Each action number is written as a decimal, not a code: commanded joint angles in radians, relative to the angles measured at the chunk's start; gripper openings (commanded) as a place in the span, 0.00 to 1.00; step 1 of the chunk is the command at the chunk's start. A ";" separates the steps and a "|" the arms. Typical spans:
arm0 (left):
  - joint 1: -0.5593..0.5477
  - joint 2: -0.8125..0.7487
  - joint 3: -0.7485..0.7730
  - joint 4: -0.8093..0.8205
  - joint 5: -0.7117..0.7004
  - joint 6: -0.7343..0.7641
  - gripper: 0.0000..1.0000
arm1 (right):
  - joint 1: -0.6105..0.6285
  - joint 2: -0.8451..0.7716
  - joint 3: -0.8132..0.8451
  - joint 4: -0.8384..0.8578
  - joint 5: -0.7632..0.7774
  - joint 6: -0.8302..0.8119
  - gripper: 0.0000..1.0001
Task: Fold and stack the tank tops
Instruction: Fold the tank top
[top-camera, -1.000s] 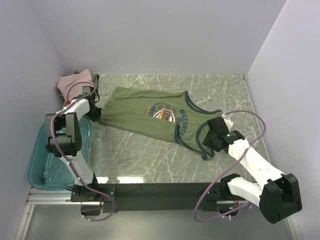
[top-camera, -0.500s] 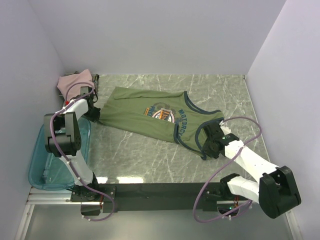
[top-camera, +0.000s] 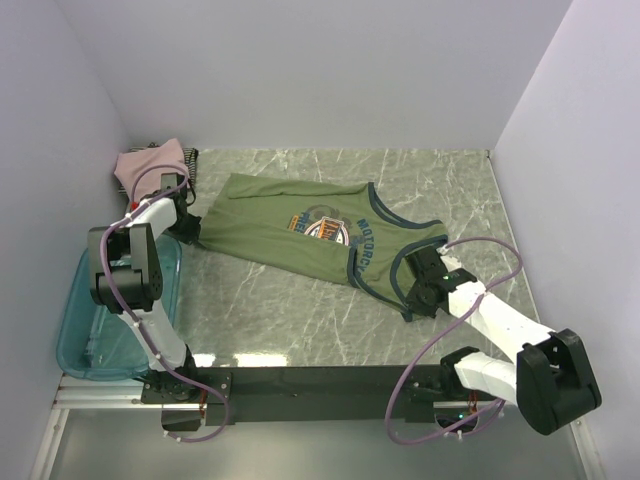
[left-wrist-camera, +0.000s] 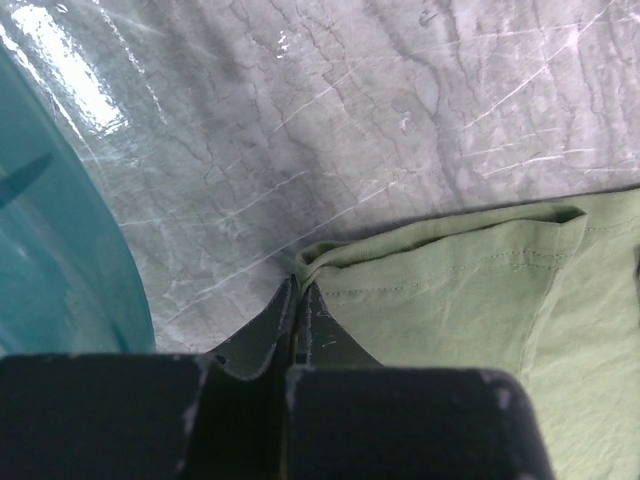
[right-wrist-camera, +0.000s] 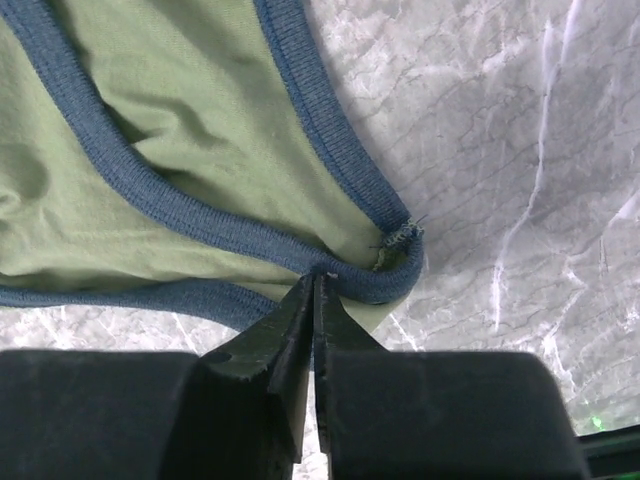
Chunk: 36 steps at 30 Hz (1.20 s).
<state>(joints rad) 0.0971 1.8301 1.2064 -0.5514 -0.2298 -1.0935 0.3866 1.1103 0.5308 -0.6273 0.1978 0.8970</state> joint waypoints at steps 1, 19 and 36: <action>0.009 0.001 0.024 0.013 -0.009 0.007 0.01 | -0.011 -0.026 0.004 -0.008 0.026 0.005 0.12; 0.021 -0.006 0.016 0.011 -0.016 0.007 0.01 | -0.045 -0.032 -0.005 -0.019 0.028 0.048 0.45; 0.024 -0.005 0.012 0.015 -0.013 0.004 0.01 | -0.055 -0.010 -0.035 0.031 -0.011 0.034 0.00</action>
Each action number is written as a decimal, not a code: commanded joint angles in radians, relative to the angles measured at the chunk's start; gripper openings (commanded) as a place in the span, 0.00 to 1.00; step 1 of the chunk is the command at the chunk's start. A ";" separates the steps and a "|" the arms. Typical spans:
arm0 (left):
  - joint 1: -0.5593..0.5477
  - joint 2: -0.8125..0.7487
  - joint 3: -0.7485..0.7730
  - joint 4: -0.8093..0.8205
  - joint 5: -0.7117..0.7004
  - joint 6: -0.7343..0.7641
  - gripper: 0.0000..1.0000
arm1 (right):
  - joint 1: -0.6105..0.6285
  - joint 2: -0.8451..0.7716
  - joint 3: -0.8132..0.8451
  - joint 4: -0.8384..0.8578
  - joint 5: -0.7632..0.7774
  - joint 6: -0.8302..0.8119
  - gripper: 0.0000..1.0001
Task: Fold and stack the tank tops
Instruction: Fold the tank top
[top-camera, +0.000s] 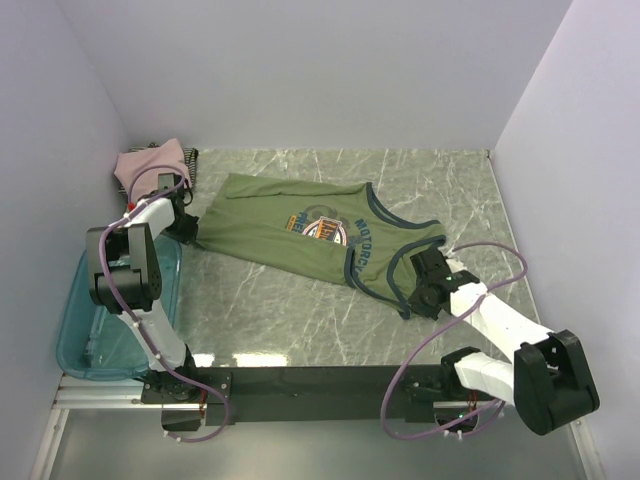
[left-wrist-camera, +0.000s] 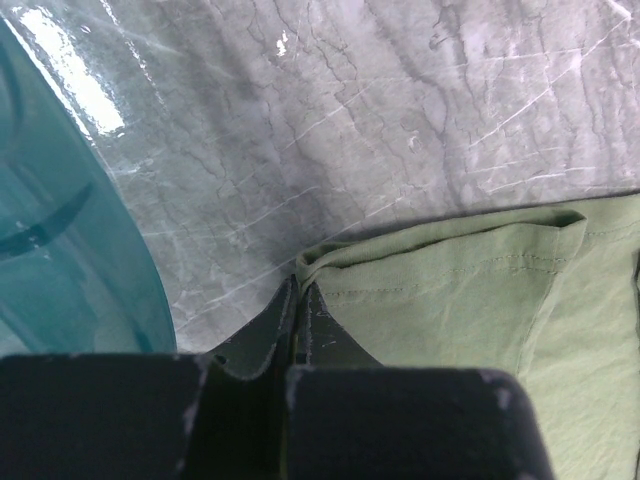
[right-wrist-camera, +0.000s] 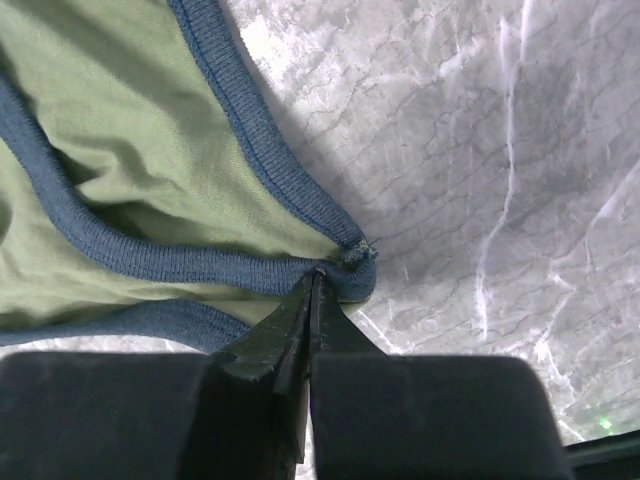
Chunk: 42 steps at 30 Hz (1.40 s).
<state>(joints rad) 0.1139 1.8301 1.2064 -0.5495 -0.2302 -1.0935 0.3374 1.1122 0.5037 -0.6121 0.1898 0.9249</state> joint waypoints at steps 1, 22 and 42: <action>0.006 -0.006 0.012 0.011 -0.015 0.004 0.01 | -0.009 -0.032 -0.001 -0.006 0.002 0.006 0.00; 0.007 -0.003 0.008 0.010 -0.021 0.004 0.01 | -0.126 -0.189 0.065 -0.099 0.098 0.015 0.00; 0.007 0.004 0.005 0.019 -0.009 0.004 0.01 | -0.153 0.124 0.248 0.288 -0.118 -0.259 0.25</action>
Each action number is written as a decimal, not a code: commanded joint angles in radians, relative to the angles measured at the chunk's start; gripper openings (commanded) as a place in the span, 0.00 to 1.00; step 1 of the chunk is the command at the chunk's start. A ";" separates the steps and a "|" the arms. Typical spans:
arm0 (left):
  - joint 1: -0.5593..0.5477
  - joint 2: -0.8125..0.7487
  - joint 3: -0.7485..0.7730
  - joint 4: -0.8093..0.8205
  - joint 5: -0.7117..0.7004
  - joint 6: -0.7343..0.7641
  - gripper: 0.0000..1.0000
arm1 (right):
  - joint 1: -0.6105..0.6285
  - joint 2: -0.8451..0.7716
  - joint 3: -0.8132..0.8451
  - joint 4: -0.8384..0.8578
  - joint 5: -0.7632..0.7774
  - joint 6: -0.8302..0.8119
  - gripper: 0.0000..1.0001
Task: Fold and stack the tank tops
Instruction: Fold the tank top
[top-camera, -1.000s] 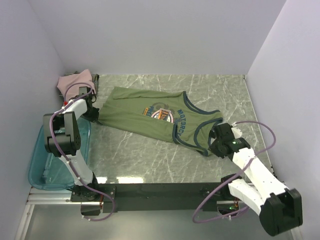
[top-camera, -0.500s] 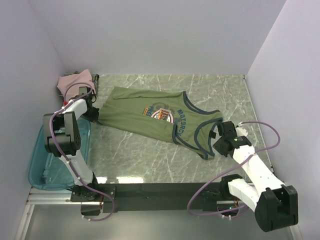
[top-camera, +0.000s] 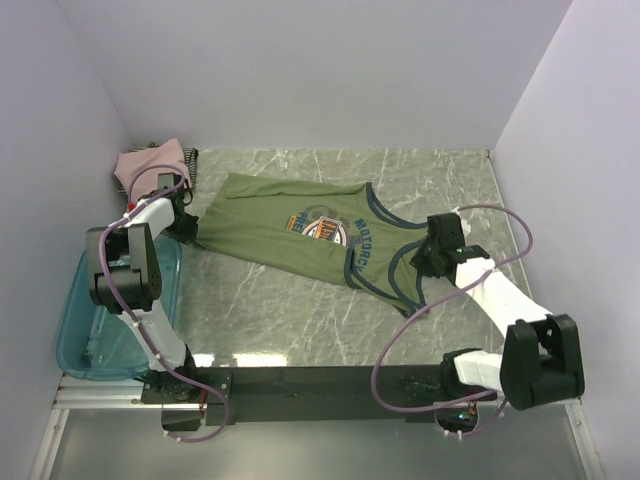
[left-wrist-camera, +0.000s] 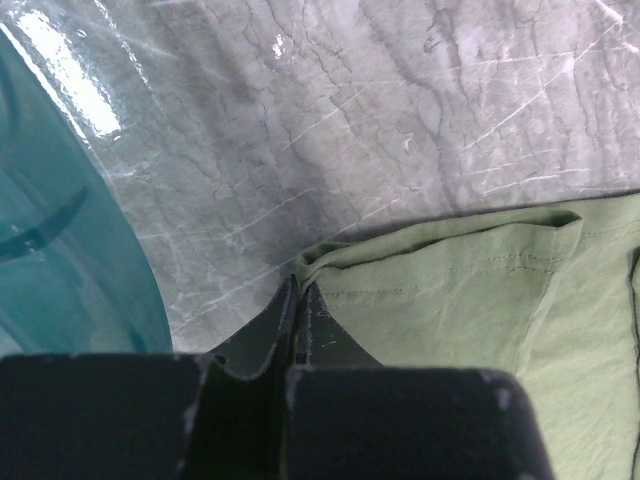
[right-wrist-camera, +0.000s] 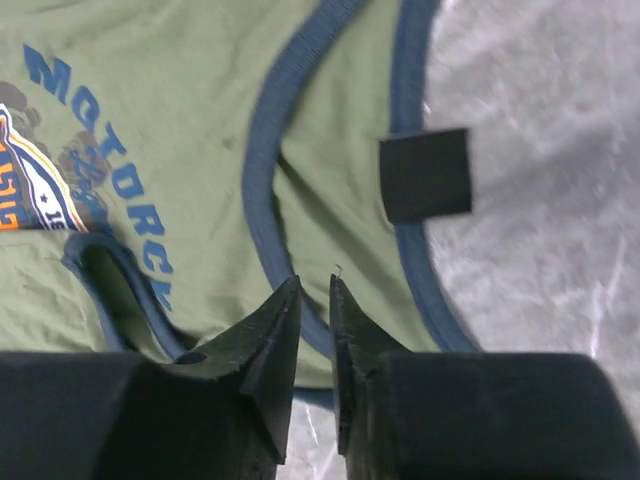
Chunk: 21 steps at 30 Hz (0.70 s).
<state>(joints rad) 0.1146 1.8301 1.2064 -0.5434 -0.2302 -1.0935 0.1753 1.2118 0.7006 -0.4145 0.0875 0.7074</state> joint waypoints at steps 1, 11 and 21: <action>0.007 0.005 0.007 0.013 -0.009 0.003 0.01 | 0.010 0.040 0.060 0.098 -0.014 -0.042 0.27; 0.007 0.005 0.012 0.011 -0.012 0.009 0.01 | 0.013 0.265 0.134 0.189 -0.023 -0.031 0.34; 0.008 0.008 0.015 0.010 -0.014 0.011 0.01 | 0.013 0.357 0.146 0.278 -0.006 -0.008 0.36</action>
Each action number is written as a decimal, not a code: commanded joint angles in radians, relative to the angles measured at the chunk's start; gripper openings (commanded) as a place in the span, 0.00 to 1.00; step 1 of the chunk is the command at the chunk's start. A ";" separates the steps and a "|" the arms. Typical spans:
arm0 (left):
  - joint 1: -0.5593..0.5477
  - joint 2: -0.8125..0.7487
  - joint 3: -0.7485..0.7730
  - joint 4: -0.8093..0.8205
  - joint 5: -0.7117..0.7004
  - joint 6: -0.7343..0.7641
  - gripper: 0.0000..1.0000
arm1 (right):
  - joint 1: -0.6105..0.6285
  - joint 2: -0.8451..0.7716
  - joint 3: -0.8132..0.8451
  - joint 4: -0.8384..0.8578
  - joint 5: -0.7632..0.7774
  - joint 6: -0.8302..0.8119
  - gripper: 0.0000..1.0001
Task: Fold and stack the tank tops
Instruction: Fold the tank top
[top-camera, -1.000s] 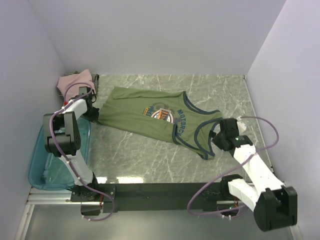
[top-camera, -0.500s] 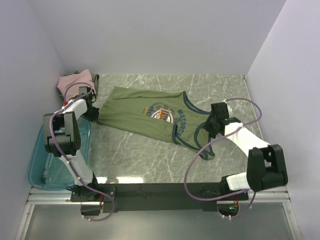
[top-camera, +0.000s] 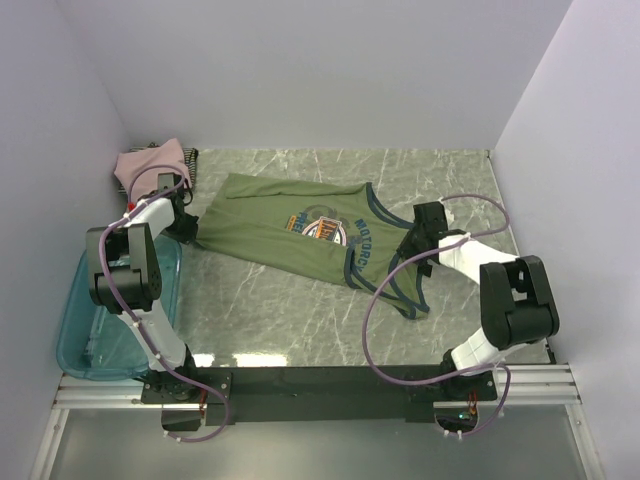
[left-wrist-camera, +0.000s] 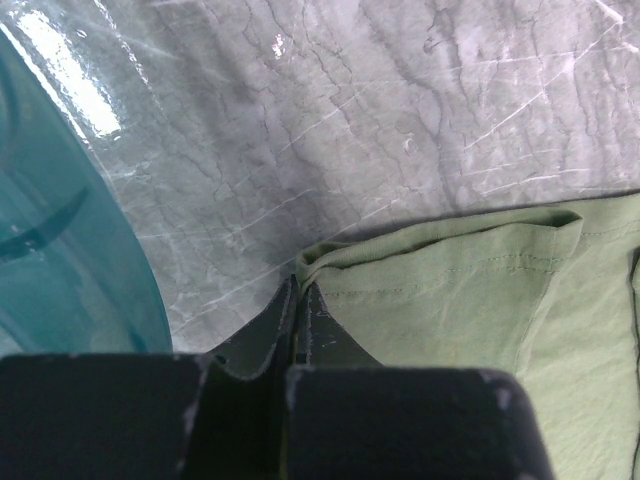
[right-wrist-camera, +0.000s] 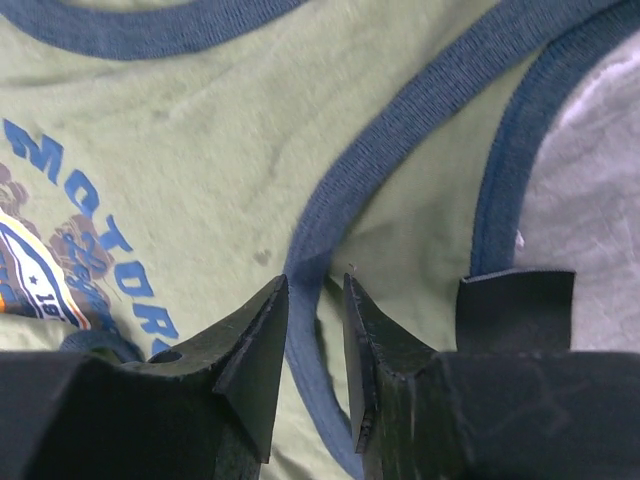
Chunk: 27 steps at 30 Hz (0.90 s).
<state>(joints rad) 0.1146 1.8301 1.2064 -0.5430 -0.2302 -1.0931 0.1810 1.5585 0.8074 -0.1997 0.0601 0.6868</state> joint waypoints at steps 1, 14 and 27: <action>0.007 0.008 0.015 0.009 -0.014 0.010 0.01 | 0.008 0.023 0.038 0.066 0.023 0.014 0.36; 0.008 0.011 0.016 0.006 -0.015 0.013 0.01 | 0.006 0.087 0.076 0.066 0.055 0.028 0.18; 0.008 0.012 0.019 -0.002 -0.027 0.010 0.01 | -0.057 0.029 0.139 -0.109 0.182 0.008 0.00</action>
<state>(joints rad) 0.1146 1.8309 1.2064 -0.5442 -0.2325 -1.0927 0.1589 1.6341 0.9043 -0.2516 0.1535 0.7094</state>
